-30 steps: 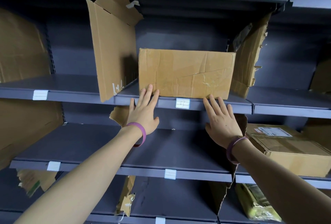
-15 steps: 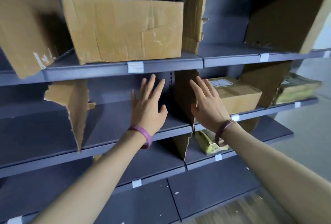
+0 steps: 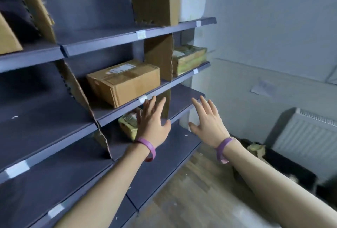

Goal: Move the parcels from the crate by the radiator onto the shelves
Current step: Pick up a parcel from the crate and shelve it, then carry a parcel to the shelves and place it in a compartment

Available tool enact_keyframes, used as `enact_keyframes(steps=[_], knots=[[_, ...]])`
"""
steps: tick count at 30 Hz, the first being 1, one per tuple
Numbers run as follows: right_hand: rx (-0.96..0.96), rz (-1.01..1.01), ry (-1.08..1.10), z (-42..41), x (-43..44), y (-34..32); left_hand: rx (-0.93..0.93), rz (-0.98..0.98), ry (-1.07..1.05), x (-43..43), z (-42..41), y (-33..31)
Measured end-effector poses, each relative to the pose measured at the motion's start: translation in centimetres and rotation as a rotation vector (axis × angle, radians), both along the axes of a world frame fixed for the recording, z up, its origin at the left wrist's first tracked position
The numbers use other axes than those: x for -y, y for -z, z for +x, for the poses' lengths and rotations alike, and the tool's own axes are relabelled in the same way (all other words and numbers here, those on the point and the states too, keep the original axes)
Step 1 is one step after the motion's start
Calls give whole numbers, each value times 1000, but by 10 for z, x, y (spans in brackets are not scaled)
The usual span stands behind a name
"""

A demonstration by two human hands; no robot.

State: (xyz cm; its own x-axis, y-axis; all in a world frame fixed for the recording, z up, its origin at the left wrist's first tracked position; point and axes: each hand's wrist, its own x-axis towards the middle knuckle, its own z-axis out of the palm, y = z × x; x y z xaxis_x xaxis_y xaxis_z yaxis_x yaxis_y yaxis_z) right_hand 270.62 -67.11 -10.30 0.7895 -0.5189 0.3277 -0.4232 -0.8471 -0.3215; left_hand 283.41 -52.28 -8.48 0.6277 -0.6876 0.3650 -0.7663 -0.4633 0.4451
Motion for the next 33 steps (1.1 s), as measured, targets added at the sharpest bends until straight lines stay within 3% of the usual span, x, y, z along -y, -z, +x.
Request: enact_keyframes(steps=[18, 33], knots=[[-7, 101, 471, -230, 227, 49, -117, 170, 462, 309, -173, 42], [-150, 198, 701, -233, 446, 108, -234, 289, 641, 579, -165, 114]])
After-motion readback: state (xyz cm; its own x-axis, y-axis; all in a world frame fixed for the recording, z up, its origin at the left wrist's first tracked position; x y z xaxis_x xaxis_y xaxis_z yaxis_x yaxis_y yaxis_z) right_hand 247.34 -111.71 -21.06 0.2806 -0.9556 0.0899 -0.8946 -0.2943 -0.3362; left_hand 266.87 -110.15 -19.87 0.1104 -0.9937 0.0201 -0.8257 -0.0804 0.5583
